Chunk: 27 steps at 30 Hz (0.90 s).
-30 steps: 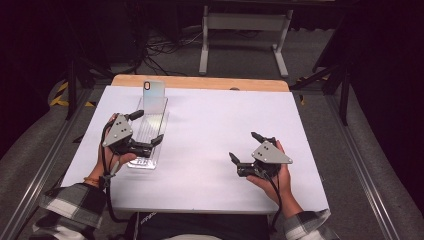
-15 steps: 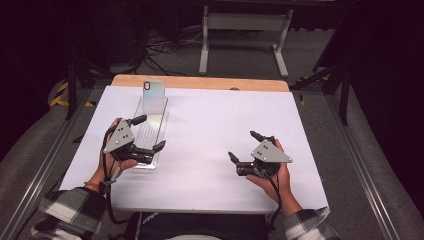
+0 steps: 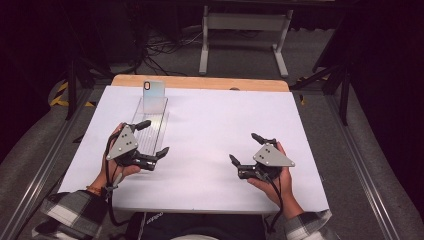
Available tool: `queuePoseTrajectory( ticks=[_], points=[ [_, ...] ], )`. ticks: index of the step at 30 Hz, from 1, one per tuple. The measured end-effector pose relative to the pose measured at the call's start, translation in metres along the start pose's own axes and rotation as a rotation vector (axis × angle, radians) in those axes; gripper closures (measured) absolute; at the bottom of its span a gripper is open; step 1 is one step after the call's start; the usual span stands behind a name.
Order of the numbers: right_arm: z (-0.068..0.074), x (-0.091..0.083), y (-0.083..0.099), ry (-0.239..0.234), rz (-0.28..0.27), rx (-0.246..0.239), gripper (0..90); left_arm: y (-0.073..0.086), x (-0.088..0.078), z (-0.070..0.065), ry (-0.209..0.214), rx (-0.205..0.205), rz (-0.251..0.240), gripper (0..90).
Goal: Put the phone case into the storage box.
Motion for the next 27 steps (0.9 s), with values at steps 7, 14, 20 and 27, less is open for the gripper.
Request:
queuePoseTrajectory(
  ticks=[7,14,20,27],
  points=[
    [0.000,-0.006,0.001,0.009,0.002,0.000,7.8,0.001,-0.001,-0.005,0.016,0.009,-0.002,3.4],
    [0.000,-0.008,0.002,0.017,0.003,-0.002,7.8,0.006,-0.002,-0.013,0.025,0.005,-0.001,3.8],
    [0.002,-0.008,0.003,0.015,0.007,-0.007,7.8,0.010,-0.003,-0.017,0.024,-0.005,0.007,4.8],
    [0.007,-0.007,0.008,0.001,0.020,-0.021,7.8,0.019,-0.006,-0.024,0.031,0.001,0.019,5.3]
  ],
)
Point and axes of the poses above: each handheld gripper's, and its own axes: x roughly forward along the jaws, y roughly out of its underside, z roughly to its left, the point moved 6 cm from there along x, roughly forward along the jaws, and after that the axes turned 1 degree about y, right-handed, at the moved point
